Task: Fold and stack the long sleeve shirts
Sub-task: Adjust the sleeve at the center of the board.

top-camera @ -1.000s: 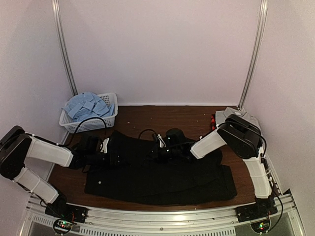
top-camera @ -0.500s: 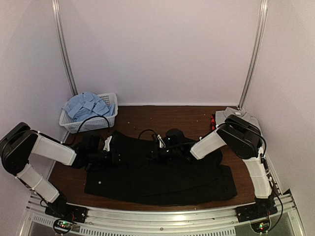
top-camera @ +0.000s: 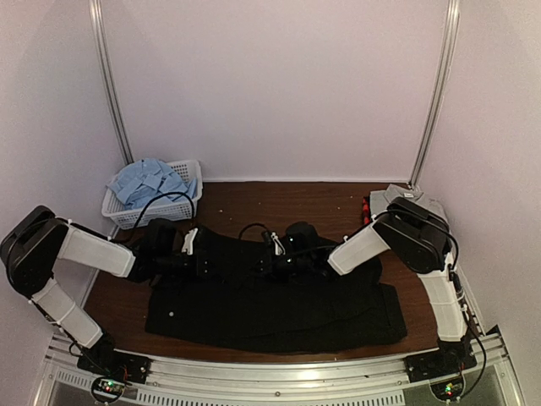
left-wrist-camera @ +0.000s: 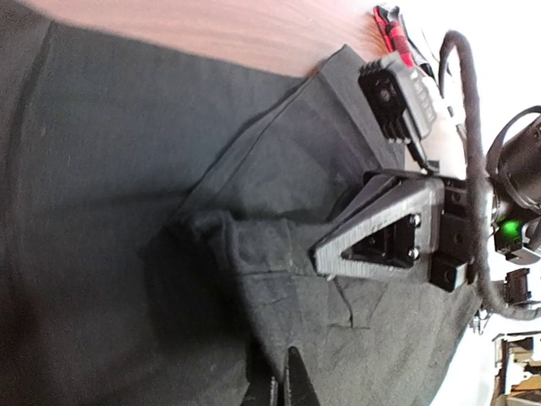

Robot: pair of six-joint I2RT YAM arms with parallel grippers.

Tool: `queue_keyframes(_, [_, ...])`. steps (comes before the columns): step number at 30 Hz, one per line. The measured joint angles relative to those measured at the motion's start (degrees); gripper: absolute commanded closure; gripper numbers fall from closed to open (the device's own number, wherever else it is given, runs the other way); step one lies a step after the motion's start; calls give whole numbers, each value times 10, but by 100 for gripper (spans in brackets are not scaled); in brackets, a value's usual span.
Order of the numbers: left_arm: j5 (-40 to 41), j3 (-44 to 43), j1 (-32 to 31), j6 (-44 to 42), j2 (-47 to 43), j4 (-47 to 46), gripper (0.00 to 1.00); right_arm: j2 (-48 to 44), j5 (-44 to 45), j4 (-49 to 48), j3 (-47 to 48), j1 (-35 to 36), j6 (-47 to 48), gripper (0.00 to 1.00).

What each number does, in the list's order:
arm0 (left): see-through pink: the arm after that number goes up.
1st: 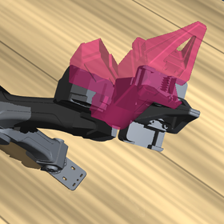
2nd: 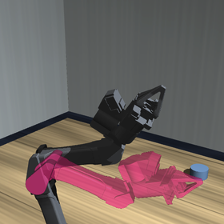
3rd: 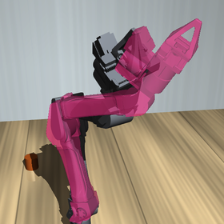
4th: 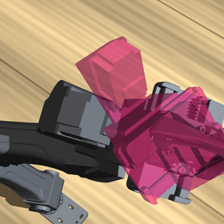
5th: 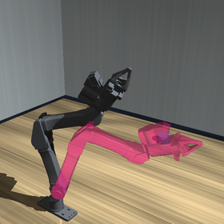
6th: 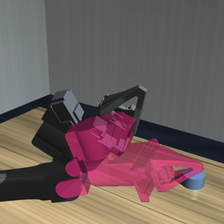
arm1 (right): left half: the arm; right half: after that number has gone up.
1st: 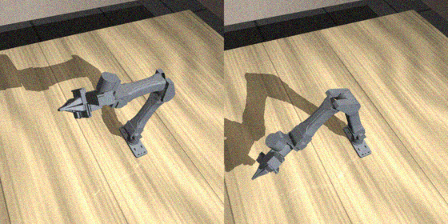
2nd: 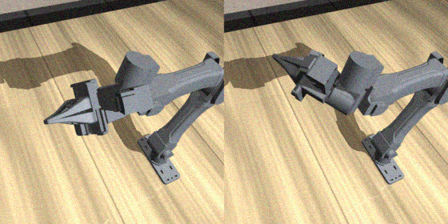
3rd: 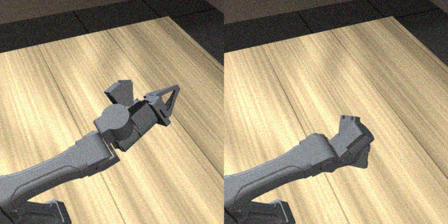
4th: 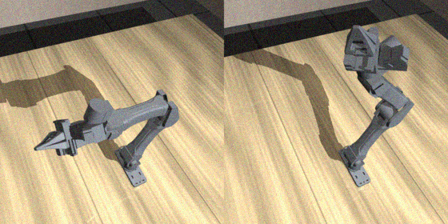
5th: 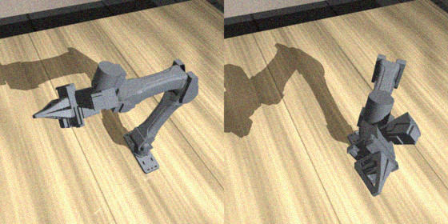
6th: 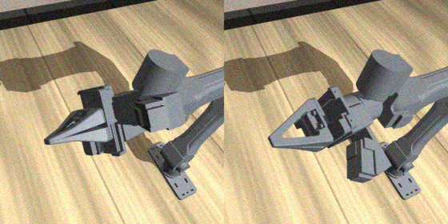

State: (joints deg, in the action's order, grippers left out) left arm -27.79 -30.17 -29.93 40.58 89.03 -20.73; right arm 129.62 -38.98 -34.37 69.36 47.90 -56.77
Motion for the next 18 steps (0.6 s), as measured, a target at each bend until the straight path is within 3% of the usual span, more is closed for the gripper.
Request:
queue_keyframes(3, [3, -33, 2, -27, -5, 50, 100, -9, 2, 5, -10, 0, 5, 61])
queue_keyframes(6, [1, -78, 18, -60, -14, 121, 100, -31, 7, 16, -25, -1, 26, 50])
queue_keyframes(13, [-38, -153, 83, -150, -30, 273, 100, -123, 32, 60, -71, -7, 79, 42])
queue_keyframes(18, [-73, -200, 89, -219, -14, 374, 100, -177, 60, 99, -84, -21, 126, 41])
